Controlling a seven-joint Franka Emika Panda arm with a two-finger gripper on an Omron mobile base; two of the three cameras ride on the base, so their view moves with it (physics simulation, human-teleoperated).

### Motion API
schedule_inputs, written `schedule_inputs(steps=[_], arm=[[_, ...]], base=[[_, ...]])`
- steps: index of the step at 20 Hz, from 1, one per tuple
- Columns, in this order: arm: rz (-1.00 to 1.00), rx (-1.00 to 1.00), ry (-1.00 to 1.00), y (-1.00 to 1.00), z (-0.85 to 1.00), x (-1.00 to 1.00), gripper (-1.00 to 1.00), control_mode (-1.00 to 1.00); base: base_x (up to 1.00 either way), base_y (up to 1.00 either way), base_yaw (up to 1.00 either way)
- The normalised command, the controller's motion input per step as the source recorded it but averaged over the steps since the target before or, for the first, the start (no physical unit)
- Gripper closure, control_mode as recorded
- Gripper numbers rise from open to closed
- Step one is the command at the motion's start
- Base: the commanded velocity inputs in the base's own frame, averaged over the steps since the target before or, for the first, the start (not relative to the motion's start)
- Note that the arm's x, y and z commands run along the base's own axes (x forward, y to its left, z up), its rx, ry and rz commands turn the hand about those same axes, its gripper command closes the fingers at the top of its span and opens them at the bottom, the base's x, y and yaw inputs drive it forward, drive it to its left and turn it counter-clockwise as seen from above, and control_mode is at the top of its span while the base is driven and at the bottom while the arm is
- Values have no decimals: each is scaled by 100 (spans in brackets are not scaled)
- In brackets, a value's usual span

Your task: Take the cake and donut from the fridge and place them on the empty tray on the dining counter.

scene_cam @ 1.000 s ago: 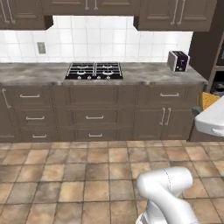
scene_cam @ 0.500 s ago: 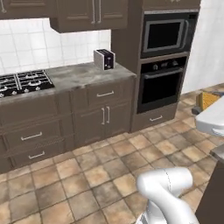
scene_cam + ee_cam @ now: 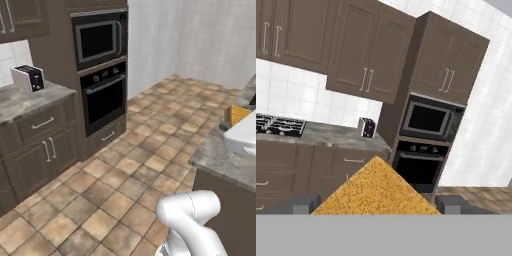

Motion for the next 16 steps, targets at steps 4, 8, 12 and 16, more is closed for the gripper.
schedule_inputs(steps=[4, 8, 12, 16], arm=[[0, 0, 0, 0, 0, 0, 100, 100], [0, 0, 0, 0, 0, 0, 100, 100], [0, 0, 0, 0, 0, 0, 100, 100], [0, 0, 0, 0, 0, 0, 100, 100]], base=[[15, 15, -78], [17, 18, -79], [10, 13, -77], [-22, 1, -60]])
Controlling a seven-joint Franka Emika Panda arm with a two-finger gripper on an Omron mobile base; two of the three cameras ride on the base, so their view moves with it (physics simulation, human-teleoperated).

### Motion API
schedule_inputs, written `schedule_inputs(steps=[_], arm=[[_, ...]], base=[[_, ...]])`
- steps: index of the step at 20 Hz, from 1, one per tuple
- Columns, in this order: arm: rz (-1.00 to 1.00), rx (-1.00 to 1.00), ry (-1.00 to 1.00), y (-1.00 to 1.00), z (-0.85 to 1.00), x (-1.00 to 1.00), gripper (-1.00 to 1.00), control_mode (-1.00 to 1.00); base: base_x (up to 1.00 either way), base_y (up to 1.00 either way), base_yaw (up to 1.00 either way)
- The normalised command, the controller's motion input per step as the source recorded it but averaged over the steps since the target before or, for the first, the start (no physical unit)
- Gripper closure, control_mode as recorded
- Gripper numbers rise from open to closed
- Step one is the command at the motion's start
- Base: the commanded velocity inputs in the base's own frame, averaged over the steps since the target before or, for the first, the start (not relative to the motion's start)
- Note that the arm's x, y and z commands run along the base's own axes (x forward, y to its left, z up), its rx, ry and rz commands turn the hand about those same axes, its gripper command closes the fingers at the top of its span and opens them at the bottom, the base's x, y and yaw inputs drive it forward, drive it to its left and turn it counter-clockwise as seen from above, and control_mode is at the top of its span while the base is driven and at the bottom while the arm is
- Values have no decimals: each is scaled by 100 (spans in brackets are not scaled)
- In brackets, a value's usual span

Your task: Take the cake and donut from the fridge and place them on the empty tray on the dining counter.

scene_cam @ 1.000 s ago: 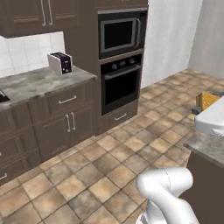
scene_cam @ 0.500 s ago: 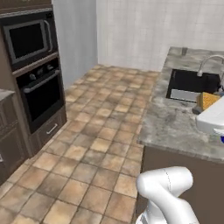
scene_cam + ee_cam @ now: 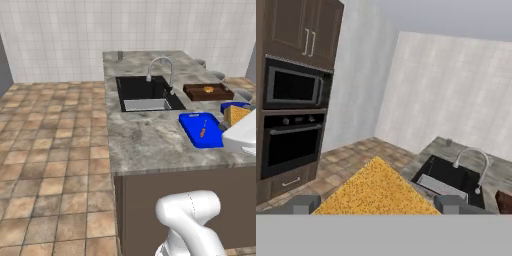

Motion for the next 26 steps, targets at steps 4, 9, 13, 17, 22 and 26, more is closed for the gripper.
schedule_inputs(steps=[4, 9, 13, 17, 22, 26], arm=[[0, 0, 0, 0, 0, 0, 100, 100], [0, 0, 0, 0, 0, 0, 100, 100], [0, 0, 0, 0, 0, 0, 100, 100], [0, 0, 0, 0, 0, 0, 100, 100], [0, 0, 0, 0, 0, 0, 100, 100], [0, 0, 0, 0, 0, 0, 100, 100]], base=[[-50, -1, -44], [5, -80, -34], [25, -100, -27], [36, -100, -18], [74, -53, -6], [97, -22, -2]])
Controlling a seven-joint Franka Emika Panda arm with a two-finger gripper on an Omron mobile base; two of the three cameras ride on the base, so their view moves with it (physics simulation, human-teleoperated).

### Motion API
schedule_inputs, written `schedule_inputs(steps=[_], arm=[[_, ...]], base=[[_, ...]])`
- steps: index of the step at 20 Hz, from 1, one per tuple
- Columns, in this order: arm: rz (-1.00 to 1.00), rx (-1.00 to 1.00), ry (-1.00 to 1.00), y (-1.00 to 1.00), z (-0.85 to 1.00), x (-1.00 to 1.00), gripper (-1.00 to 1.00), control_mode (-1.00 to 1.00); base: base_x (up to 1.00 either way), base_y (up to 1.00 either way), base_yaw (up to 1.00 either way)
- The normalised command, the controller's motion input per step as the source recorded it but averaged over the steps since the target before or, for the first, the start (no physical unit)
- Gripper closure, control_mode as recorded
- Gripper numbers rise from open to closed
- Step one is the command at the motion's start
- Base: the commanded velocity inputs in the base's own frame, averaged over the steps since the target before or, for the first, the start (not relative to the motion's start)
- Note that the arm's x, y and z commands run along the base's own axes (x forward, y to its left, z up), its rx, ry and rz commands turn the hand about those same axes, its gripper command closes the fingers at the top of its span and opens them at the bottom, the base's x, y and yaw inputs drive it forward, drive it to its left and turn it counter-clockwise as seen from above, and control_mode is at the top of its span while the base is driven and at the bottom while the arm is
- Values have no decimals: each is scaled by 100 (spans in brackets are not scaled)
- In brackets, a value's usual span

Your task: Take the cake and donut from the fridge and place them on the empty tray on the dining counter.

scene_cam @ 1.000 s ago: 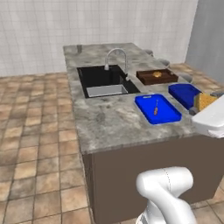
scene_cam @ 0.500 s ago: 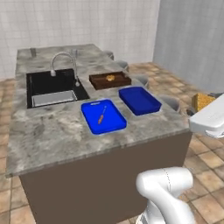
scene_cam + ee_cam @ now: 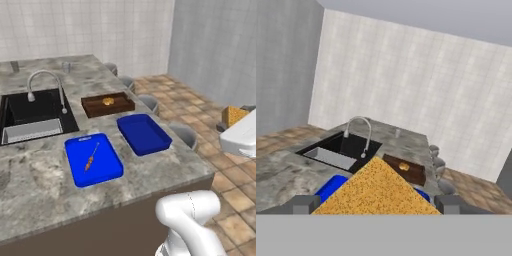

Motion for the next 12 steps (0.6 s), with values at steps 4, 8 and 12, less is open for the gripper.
schedule_inputs(steps=[4, 8, 12], arm=[[0, 0, 0, 0, 0, 0, 100, 100], [0, 0, 0, 0, 0, 0, 100, 100], [0, 0, 0, 0, 0, 0, 100, 100]], base=[[100, -11, 0], [98, -58, 0], [100, -83, 1]])
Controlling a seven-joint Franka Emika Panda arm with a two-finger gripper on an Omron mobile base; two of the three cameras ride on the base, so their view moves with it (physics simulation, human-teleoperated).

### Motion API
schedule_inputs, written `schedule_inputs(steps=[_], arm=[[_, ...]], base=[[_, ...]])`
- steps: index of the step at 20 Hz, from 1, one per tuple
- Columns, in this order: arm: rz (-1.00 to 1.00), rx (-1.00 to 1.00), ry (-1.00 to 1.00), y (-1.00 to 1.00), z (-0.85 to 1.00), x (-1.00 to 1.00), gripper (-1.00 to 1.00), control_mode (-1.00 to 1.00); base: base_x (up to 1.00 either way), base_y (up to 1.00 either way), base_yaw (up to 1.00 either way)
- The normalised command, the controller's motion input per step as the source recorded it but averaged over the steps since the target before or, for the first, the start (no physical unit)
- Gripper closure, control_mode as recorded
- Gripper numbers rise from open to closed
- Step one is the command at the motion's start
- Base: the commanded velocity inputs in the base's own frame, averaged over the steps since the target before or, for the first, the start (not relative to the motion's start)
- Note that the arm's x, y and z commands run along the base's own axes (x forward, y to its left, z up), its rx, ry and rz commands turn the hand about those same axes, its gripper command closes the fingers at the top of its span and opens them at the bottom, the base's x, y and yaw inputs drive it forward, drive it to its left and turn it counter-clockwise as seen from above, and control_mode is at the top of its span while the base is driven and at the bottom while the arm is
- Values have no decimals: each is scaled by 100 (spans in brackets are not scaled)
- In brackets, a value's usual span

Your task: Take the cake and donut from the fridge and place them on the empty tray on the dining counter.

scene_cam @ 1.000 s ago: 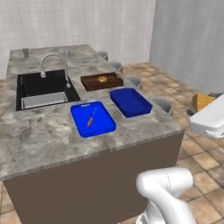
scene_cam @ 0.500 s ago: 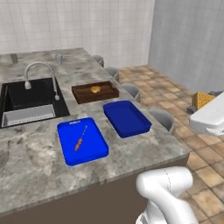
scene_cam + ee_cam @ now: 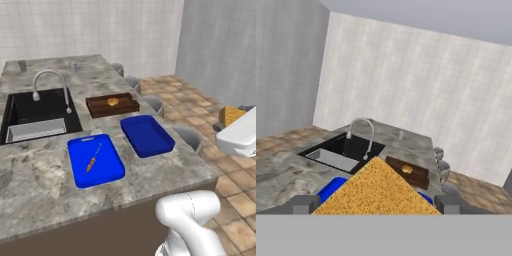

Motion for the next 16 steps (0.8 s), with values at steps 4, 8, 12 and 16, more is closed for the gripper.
schedule_inputs(steps=[4, 8, 12, 16], arm=[[0, 0, 0, 0, 0, 0, 100, 100], [0, 0, 0, 0, 0, 0, 100, 100], [0, 0, 0, 0, 0, 0, 100, 100], [0, 0, 0, 0, 0, 0, 100, 100]], base=[[100, -85, 3], [100, -68, 2], [100, -79, 14], [100, -71, 28]])
